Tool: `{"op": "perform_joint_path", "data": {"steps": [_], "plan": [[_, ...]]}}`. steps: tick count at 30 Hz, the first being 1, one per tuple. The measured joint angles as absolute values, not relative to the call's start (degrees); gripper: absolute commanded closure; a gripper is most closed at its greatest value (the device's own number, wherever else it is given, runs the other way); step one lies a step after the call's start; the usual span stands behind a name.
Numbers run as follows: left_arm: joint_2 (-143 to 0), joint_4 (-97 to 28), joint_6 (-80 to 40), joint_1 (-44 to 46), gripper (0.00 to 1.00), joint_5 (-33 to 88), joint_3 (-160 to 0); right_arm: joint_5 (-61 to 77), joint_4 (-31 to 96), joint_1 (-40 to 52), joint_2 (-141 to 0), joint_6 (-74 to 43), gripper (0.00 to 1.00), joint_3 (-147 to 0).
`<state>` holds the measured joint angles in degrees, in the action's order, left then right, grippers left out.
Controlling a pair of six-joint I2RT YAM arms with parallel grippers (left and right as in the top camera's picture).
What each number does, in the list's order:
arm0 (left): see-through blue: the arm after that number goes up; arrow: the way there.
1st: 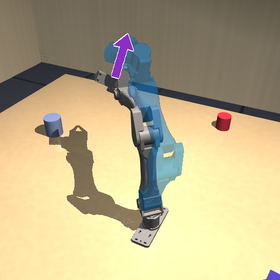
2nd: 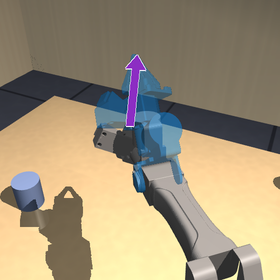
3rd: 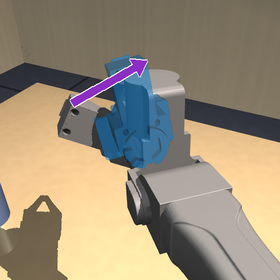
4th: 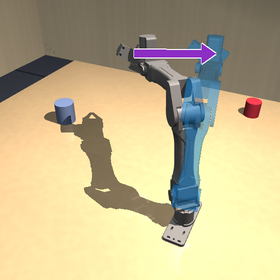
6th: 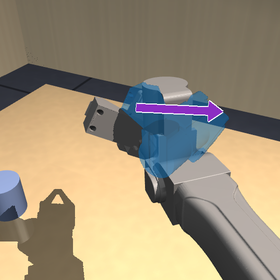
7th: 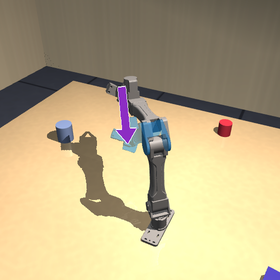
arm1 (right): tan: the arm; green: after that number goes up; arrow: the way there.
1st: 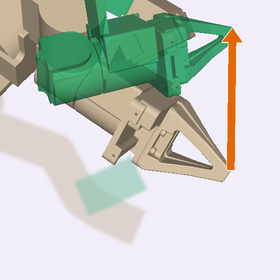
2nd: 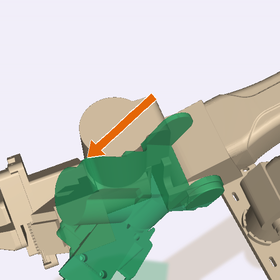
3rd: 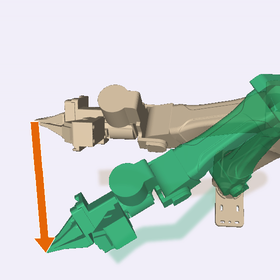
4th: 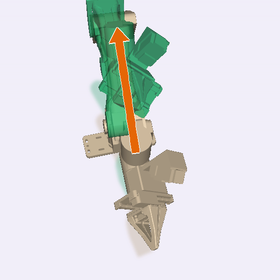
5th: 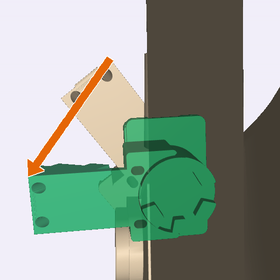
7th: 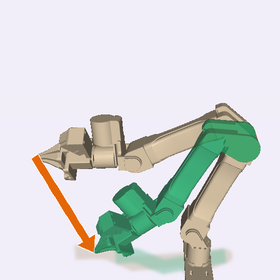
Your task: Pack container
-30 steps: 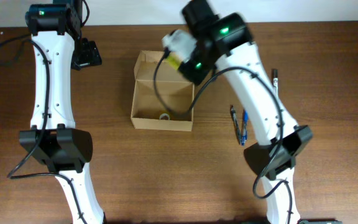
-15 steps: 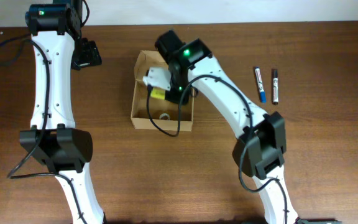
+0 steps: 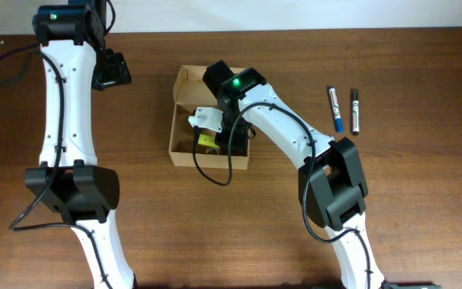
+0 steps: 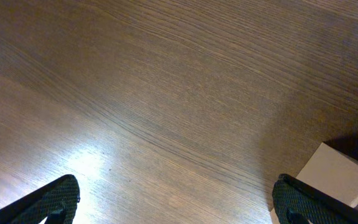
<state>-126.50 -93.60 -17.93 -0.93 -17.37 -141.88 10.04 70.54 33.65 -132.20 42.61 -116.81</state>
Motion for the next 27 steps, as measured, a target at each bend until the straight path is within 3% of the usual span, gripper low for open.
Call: {"op": "perform_joint_path", "data": {"steps": [1,2,6,9,11,19,27], "plan": [[-126.5,-93.6,-17.9,-0.9,0.0,-17.4,-141.9,10.1,70.5,33.6,-132.2,42.3,0.48,-116.8],[-126.5,-93.6,-17.9,-0.9,0.0,-17.4,-141.9,10.2,70.8,33.6,-132.2,41.2,0.45,-117.0],[-126.5,-93.6,-17.9,-0.9,0.0,-17.4,-141.9,10.0,73.9,33.6,-132.2,38.7,0.46,-121.4],[-126.5,-93.6,-17.9,-0.9,0.0,-17.4,-141.9,8.0,75.9,33.6,-132.2,35.2,0.6,-129.1],[-126.5,-93.6,-17.9,-0.9,0.0,-17.4,-141.9,5.8,77.5,33.6,-131.9,31.3,0.62,-135.8],[-126.5,-93.6,-17.9,-0.9,0.0,-17.4,-141.9,-2.3,80.4,29.9,-123.3,20.2,0.56,-146.2],[-126.5,-93.6,-17.9,-0.9,0.0,-17.4,-141.9,-1.7,79.6,10.2,-121.5,11.2,0.53,-140.0]]}}
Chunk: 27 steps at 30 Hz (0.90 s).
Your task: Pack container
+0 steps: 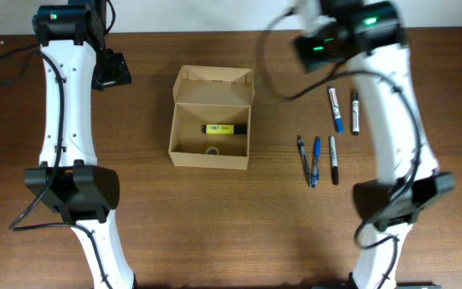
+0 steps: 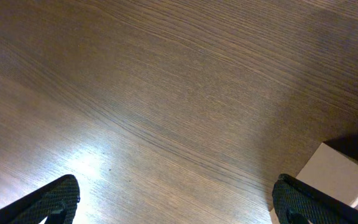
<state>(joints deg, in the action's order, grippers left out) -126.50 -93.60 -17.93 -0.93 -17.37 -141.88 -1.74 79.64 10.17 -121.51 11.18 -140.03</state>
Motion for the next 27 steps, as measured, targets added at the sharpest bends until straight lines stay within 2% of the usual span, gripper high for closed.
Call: {"op": "perform_joint_path", "data": {"steps": [4,9,15,18,19,27], "plan": [[-126.5,-93.6,-17.9,-0.9,0.0,-17.4,-141.9,0.9,75.1,2.3,-123.2,9.6,0.53,-130.7],[-126.5,-93.6,-17.9,-0.9,0.0,-17.4,-141.9,3.4,69.3,-2.7,-125.5,9.0,0.53,-119.8],[-126.5,-93.6,-17.9,-0.9,0.0,-17.4,-141.9,5.4,66.7,-4.0,-127.3,9.1,0.53,-114.5],[-126.5,-93.6,-17.9,-0.9,0.0,-17.4,-141.9,5.8,65.7,-4.0,-129.3,9.2,0.54,-114.2],[-126.5,-93.6,-17.9,-0.9,0.0,-17.4,-141.9,6.0,65.2,-4.0,-130.0,9.2,0.57,-114.2],[-126.5,-93.6,-17.9,-0.9,0.0,-17.4,-141.9,5.9,62.4,-4.0,-134.8,8.8,0.57,-114.1]]}}
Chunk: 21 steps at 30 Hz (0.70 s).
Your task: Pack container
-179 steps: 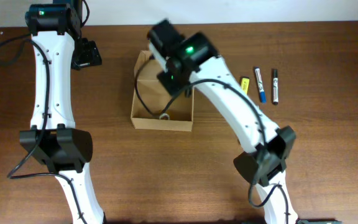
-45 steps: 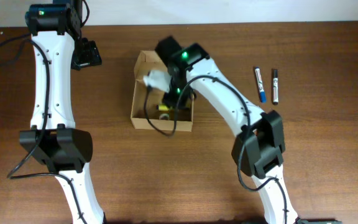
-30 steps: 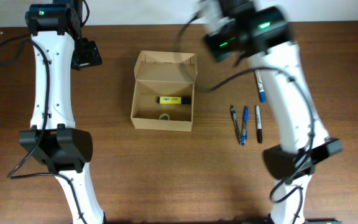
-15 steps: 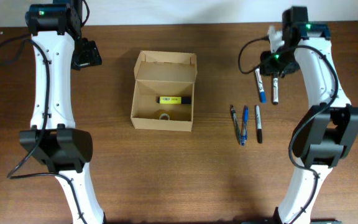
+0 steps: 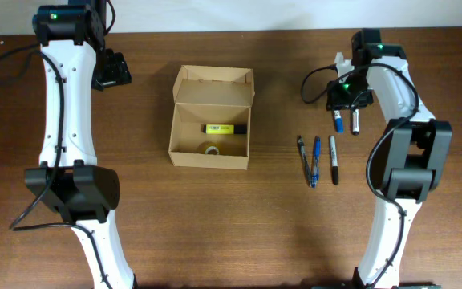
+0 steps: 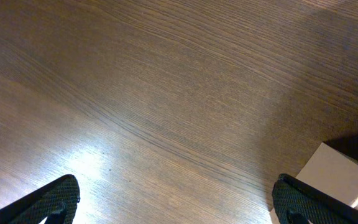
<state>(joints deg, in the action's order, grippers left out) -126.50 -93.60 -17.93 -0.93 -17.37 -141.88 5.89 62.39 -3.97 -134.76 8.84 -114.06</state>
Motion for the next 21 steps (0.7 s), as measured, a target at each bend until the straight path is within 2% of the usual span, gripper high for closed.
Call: {"op": "perform_joint_path", "data": {"steps": [10,17,21], "plan": [[-126.5,-93.6,-17.9,-0.9,0.0,-17.4,-141.9,3.2,62.0,-4.0,-137.9,5.5,0.59,-114.0],[-126.5,-93.6,-17.9,-0.9,0.0,-17.4,-141.9,1.5,62.2,-4.0,-138.0,4.2,0.95,-114.0],[-126.5,-93.6,-17.9,-0.9,0.0,-17.4,-141.9,1.6,62.7,-4.0,-138.0,4.1,0.96,-114.1]]}}
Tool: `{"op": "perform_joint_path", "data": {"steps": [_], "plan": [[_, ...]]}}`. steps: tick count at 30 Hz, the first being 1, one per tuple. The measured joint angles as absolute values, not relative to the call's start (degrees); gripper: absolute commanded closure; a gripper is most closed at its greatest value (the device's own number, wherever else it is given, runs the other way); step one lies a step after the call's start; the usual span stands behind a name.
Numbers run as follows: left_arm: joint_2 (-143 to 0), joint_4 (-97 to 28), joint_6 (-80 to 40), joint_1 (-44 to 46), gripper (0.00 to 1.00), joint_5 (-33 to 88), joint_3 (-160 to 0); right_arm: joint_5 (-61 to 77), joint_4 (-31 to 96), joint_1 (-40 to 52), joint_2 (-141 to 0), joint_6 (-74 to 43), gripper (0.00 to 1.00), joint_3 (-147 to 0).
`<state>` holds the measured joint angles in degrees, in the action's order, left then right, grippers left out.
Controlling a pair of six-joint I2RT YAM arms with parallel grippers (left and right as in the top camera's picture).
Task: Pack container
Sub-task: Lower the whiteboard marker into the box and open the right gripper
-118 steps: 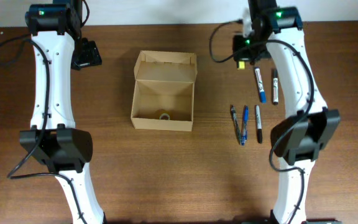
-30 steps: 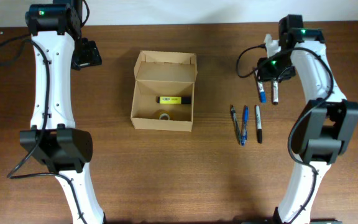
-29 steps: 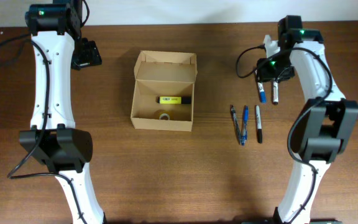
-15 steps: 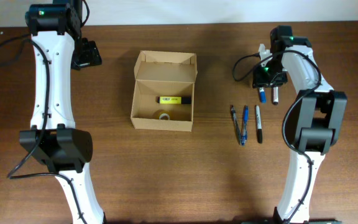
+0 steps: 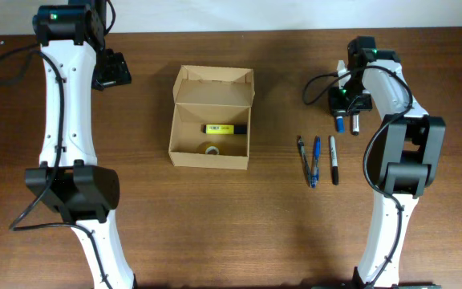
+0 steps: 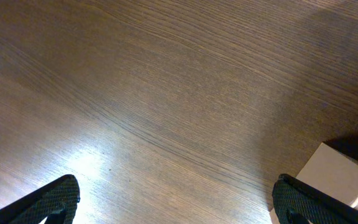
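Note:
The open cardboard box (image 5: 184, 120) stands mid-table; inside lie a yellow marker (image 5: 221, 128) and a small tape roll (image 5: 209, 149). At the back right, my right gripper (image 5: 346, 101) is low over the upper ends of a blue-capped marker (image 5: 339, 123) and a black marker (image 5: 354, 123); how its jaws stand is hidden. Three pens (image 5: 315, 152) lie side by side right of the box. My left gripper (image 5: 111, 71) hangs at the back left, open and empty; its wrist view shows the left gripper (image 6: 178, 202) over bare wood, with one corner of the box (image 6: 340, 177) at the right.
The box's lid flaps (image 5: 215, 78) stand up on its far side. My right arm's cable loops over the table (image 5: 315, 84) just left of the two markers. Brown table (image 5: 239, 225) stretches in front of the box and pens.
My right gripper has come a little nearer and lower onto the upper ends of the two markers. The left arm, the box and the pens have not moved.
My right gripper was first down inside the box at the yellow marker. Then the arm was away at the back right, with the yellow marker and tape roll lying in the box. Then the gripper was over the two markers, where it is now lower.

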<state>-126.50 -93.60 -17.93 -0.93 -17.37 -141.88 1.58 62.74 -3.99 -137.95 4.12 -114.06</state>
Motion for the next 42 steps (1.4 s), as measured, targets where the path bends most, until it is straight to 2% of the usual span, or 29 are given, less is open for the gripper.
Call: {"op": "perform_joint_path", "data": {"steps": [7,14,21,25,33,42], "plan": [[-126.5,-93.6,-17.9,-0.9,0.0,-17.4,-141.9,5.3,66.2,-3.9,-138.0,5.2,0.96,-115.2],[-126.5,-93.6,-17.9,-0.9,0.0,-17.4,-141.9,7.0,72.7,-0.8,-135.2,6.2,0.96,-126.7],[-126.5,-93.6,-17.9,-0.9,0.0,-17.4,-141.9,7.4,81.3,11.0,-126.8,11.4,0.96,-146.1],[-126.5,-93.6,-17.9,-0.9,0.0,-17.4,-141.9,7.8,84.1,19.7,-124.2,18.9,0.96,-150.4],[-126.5,-93.6,-17.9,-0.9,0.0,-17.4,-141.9,9.5,86.3,28.9,-126.5,37.3,0.96,-143.5],[-126.5,-93.6,-17.9,-0.9,0.0,-17.4,-141.9,10.7,72.8,32.9,-130.1,44.7,0.96,-124.9]]}}
